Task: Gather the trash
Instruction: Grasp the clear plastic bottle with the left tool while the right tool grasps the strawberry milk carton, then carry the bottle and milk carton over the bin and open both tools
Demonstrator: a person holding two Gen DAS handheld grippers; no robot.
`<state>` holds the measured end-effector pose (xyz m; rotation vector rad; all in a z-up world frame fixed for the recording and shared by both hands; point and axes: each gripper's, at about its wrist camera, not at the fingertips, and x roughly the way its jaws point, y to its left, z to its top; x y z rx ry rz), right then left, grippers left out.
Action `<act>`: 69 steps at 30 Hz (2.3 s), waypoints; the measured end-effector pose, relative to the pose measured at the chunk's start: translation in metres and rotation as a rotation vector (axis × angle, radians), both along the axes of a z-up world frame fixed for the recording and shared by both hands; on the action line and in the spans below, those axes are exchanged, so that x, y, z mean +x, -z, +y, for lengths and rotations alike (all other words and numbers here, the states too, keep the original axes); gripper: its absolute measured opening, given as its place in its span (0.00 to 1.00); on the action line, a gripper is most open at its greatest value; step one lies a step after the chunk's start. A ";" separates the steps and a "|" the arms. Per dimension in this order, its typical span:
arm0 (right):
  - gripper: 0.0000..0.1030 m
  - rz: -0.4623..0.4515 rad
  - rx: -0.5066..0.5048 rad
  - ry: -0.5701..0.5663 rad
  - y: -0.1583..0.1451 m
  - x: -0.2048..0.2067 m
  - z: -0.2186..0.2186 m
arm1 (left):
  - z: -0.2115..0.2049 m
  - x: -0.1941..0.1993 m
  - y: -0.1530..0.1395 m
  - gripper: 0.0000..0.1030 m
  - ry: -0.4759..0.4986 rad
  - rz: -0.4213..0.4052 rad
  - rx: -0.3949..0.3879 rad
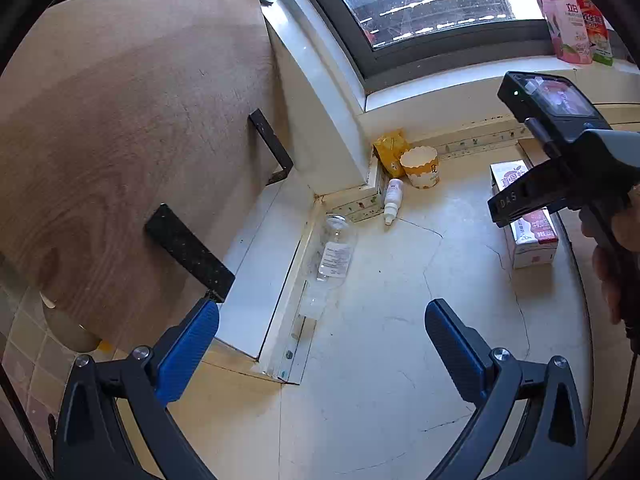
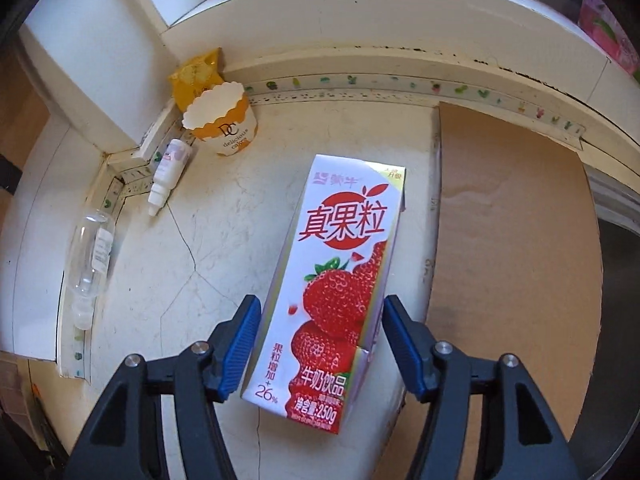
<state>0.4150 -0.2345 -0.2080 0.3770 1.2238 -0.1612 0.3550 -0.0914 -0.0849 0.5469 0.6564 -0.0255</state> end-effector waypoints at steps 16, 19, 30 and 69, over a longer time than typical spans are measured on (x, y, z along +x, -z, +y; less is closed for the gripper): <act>0.58 -0.357 0.306 -0.038 -0.035 -0.071 -0.046 | -0.037 0.125 0.057 0.90 -0.024 0.093 0.081; 0.58 -0.368 0.322 -0.035 -0.031 -0.075 -0.048 | -0.039 0.151 0.074 0.83 -0.057 0.133 0.106; 0.58 -0.377 0.371 -0.032 -0.026 -0.077 -0.052 | -0.032 0.188 0.105 0.75 -0.127 0.210 0.100; 0.58 -0.461 0.384 -0.052 -0.117 -0.277 0.017 | 0.021 -0.109 -0.001 0.55 0.000 0.276 -0.196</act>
